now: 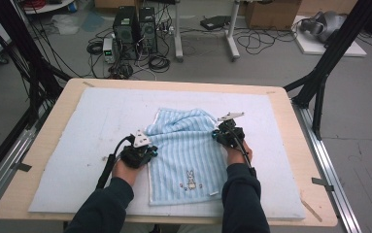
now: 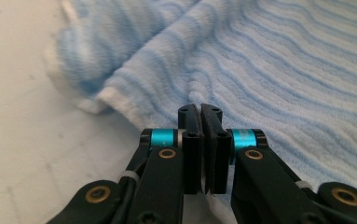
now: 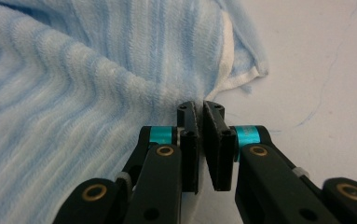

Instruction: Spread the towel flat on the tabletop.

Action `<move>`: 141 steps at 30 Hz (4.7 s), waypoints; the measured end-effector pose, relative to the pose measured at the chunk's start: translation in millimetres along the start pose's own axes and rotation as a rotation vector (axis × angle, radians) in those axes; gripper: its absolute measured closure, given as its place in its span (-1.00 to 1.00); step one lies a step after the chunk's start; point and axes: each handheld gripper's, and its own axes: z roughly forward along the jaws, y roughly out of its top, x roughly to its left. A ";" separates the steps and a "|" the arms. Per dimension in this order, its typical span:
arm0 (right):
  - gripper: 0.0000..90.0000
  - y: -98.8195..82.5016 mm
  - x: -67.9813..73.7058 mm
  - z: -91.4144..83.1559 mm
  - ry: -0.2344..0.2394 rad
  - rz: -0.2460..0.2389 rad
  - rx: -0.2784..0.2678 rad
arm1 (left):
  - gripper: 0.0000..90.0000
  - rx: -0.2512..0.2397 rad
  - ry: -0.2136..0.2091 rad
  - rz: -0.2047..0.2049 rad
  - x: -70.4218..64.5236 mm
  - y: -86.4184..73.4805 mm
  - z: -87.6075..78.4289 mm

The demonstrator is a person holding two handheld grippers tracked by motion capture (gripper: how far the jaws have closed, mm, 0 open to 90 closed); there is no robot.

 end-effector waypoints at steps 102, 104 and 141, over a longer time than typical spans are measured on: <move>0.83 -85.6 79.2 -75.9 0.016 0.051 -0.026 | 0.90 -0.008 -0.157 -0.073 -21.7 -47.2 -58.1; 0.93 -88.4 79.1 -78.5 0.035 0.052 -0.030 | 0.93 -0.003 -0.169 -0.085 -21.7 -47.9 -59.4; 0.60 -83.3 70.7 -82.6 0.011 0.081 -0.040 | 0.27 -0.064 -0.159 -0.177 -4.7 -33.5 -51.1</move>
